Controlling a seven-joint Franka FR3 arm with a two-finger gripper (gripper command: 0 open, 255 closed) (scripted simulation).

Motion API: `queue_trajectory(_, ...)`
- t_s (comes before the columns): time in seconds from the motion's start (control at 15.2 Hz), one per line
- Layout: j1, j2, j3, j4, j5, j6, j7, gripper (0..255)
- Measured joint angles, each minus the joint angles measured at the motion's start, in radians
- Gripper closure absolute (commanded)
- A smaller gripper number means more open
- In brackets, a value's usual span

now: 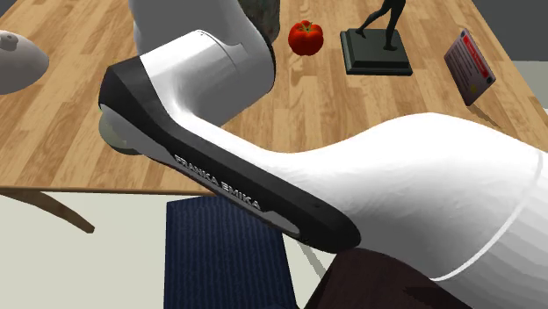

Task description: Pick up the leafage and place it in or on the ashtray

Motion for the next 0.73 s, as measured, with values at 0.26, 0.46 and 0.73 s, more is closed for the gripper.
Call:
queue_trajectory(0.26, -0.024, 0.213, 0.015, 0.325, 0.025, -0.112, 0.036, 255)
queue_trajectory(0.46, -0.041, 0.340, 0.025, 0.524, 0.035, -0.185, 0.061, 255)
queue_trajectory(0.73, -0.032, 0.328, 0.025, 0.452, 0.035, -0.125, 0.056, 255)
